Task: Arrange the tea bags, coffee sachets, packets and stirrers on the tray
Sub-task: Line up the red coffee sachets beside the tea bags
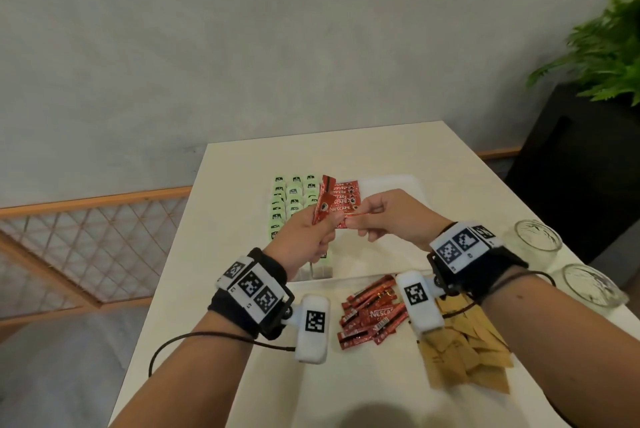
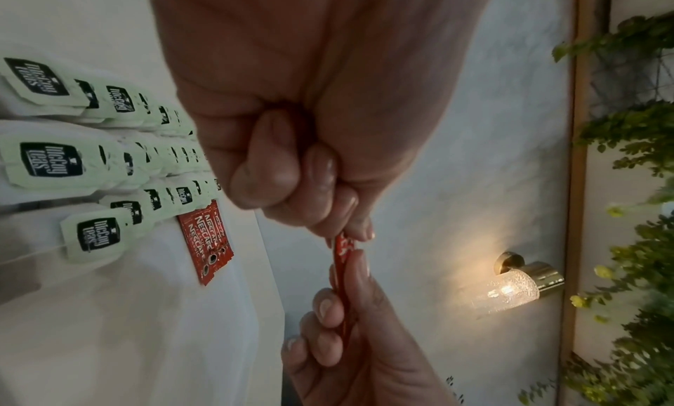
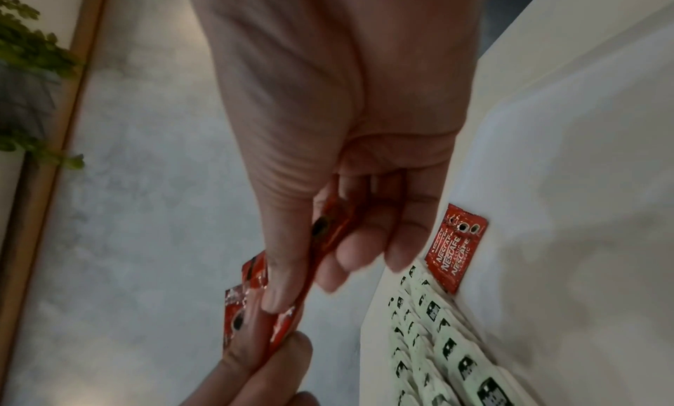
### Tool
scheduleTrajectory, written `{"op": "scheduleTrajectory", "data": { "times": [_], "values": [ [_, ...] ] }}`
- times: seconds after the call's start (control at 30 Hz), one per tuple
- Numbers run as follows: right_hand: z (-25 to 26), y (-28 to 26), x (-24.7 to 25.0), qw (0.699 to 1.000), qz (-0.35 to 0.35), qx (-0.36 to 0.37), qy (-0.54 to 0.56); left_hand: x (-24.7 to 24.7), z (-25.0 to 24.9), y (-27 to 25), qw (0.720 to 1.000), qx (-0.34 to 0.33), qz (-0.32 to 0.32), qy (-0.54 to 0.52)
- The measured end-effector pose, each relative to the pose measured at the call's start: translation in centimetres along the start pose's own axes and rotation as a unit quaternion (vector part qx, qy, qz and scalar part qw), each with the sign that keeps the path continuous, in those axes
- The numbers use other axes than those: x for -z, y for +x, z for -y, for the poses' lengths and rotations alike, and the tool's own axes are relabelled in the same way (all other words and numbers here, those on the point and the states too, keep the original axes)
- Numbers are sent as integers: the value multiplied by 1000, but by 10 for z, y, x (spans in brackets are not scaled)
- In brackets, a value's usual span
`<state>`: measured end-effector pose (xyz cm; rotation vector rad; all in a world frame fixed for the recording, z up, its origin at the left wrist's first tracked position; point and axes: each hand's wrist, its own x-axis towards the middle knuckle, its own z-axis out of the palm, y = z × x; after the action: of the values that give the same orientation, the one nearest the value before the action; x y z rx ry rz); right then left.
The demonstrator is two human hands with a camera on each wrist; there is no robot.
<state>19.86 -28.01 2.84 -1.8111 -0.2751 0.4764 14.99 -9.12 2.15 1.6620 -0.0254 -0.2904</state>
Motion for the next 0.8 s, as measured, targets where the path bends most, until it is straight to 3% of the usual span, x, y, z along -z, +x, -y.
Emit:
{"op": "scheduleTrajectory", "data": {
  "times": [0.2,0.33,0.47,0.67,0.8],
  "values": [
    [-12,12,17,996,-27,-19,82,6,-4,14,1000,14,-16,-22],
    [-22,36,27,993,-50,-48,100,14,0,29,994,46,-98,-33],
    [-49,67,38,989,-105,-106,-2,32,11,42,979,89,-176,-59],
    [-99,102,34,964,-161,-131,-165,49,25,48,976,94,-183,-73],
    [-108,120,27,951,-204,-146,-183,51,31,52,971,110,-184,-106]
  ]
}}
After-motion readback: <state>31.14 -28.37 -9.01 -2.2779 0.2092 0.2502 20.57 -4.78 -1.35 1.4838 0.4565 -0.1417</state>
